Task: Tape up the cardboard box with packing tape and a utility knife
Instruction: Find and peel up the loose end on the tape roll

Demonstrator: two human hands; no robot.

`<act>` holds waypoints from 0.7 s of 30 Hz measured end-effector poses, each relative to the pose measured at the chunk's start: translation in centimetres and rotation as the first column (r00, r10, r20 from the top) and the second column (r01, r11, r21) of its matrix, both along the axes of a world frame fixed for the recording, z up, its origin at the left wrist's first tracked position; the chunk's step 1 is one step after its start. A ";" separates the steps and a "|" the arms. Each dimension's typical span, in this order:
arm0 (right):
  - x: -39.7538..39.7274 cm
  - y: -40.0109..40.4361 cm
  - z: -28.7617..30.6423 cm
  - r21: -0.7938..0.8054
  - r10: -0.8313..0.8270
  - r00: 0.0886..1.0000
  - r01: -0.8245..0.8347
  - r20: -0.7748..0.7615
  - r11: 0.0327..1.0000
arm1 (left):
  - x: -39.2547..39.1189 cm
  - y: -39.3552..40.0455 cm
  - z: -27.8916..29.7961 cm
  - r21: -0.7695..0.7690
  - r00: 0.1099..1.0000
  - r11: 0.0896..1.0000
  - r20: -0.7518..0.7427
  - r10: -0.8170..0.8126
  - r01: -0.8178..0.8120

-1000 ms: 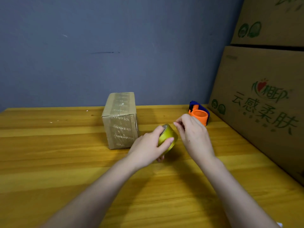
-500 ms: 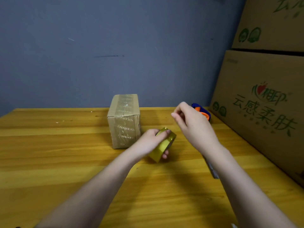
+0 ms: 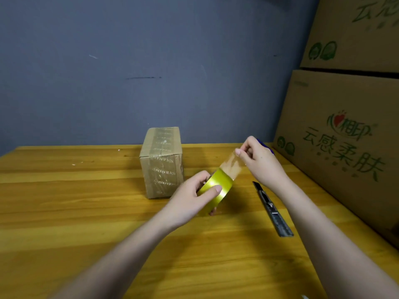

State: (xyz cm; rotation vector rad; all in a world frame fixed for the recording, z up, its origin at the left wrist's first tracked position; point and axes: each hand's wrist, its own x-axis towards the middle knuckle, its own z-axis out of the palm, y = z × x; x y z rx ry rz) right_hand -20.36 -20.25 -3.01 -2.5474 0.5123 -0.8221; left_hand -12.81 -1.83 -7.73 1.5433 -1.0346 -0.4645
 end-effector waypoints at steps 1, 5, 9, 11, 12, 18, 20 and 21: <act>0.0 0.0 -0.1 0.016 0.010 1.000 -0.010 0.022 1.000 | 0.0 0.1 0.0 0.023 0.994 0.999 0.098 0.043 -0.045; -0.2 0.3 0.1 -0.040 0.025 0.994 -0.021 0.102 0.999 | 0.0 0.3 0.6 0.173 0.813 0.941 0.563 0.148 -0.291; -0.7 1.5 0.6 -0.191 0.014 0.993 0.008 0.116 0.982 | 0.0 -0.4 1.0 0.162 0.817 0.933 0.546 0.185 -0.320; -1.1 2.2 1.0 -0.276 -0.008 0.994 0.039 0.112 0.960 | 0.1 -0.9 0.9 0.156 0.876 0.948 0.445 0.184 -0.278; -1.2 2.4 1.2 -0.295 -0.013 0.992 0.050 0.125 0.954 | 0.2 -1.1 0.8 0.164 0.895 0.949 0.407 0.182 -0.268; -2.2 3.8 2.9 -0.377 0.056 0.976 0.028 0.209 0.926 | 1.6 -1.7 0.0 0.241 0.956 0.933 0.192 0.223 -0.266; -2.4 4.6 3.4 -0.452 0.097 0.970 0.014 0.222 0.892 | 1.6 -2.0 0.3 0.224 0.969 0.943 0.054 0.241 -0.247; -2.3 4.9 3.6 -0.485 0.114 0.967 0.012 0.229 0.875 | 1.4 -2.2 0.4 0.201 0.969 0.951 -0.025 0.246 -0.237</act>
